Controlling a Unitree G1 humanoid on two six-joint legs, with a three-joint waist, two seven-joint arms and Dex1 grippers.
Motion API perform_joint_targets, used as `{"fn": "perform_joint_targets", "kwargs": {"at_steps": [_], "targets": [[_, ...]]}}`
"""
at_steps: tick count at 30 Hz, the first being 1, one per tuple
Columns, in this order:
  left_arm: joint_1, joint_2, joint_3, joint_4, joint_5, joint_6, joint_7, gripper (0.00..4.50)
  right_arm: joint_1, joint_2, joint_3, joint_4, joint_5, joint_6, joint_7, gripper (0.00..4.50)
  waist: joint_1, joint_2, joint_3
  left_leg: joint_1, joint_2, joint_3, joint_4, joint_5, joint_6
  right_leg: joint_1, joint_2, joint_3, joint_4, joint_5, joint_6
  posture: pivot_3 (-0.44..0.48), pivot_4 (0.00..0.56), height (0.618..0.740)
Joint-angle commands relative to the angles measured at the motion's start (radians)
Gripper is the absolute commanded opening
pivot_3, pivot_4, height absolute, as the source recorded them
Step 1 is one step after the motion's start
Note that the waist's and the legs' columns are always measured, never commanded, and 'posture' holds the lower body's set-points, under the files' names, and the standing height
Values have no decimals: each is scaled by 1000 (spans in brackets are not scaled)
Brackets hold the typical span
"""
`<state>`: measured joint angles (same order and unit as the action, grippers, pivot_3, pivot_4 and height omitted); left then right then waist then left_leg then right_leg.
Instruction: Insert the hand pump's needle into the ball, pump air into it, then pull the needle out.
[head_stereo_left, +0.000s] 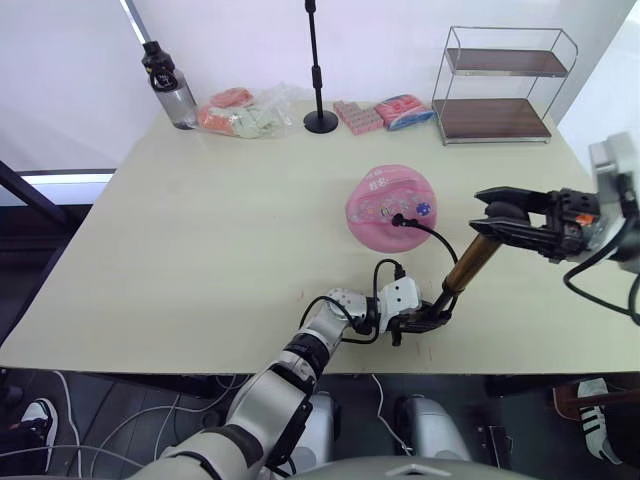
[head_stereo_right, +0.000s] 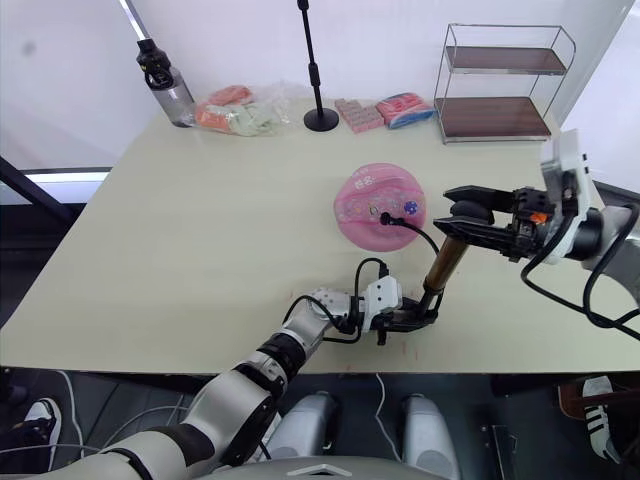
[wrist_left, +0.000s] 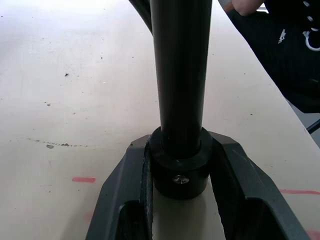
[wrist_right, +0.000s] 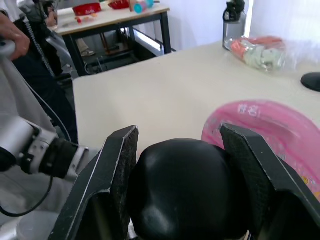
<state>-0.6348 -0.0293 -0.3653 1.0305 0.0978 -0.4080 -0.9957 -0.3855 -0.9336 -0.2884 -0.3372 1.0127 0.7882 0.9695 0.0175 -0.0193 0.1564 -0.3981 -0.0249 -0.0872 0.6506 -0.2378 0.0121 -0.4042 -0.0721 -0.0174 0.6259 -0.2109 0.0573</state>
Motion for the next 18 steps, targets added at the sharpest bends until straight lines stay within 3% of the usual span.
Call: {"fn": "perform_joint_targets", "kwargs": {"at_steps": [1,9,18], "targets": [[17,8,-25,58,51,23,10,1096,-90,-56,-119,11,92,40,-24,2121,0,1,0,0,0,0,0,0,0,0,0,0,0,0,0,0,150,740],[6,-14,-31,73,58,19,11,1096,-140,-96,-161,42,151,102,-53,2121,1,3,2,-1,0,1,0,0,1,-1,-1,1,0,0,0,0,150,740],[-7,-42,-32,104,74,6,19,1096,122,-51,-2,-6,-107,-40,19,2121,9,0,0,0,-1,1,1,-1,2,0,-1,0,0,0,0,0,150,740]]}}
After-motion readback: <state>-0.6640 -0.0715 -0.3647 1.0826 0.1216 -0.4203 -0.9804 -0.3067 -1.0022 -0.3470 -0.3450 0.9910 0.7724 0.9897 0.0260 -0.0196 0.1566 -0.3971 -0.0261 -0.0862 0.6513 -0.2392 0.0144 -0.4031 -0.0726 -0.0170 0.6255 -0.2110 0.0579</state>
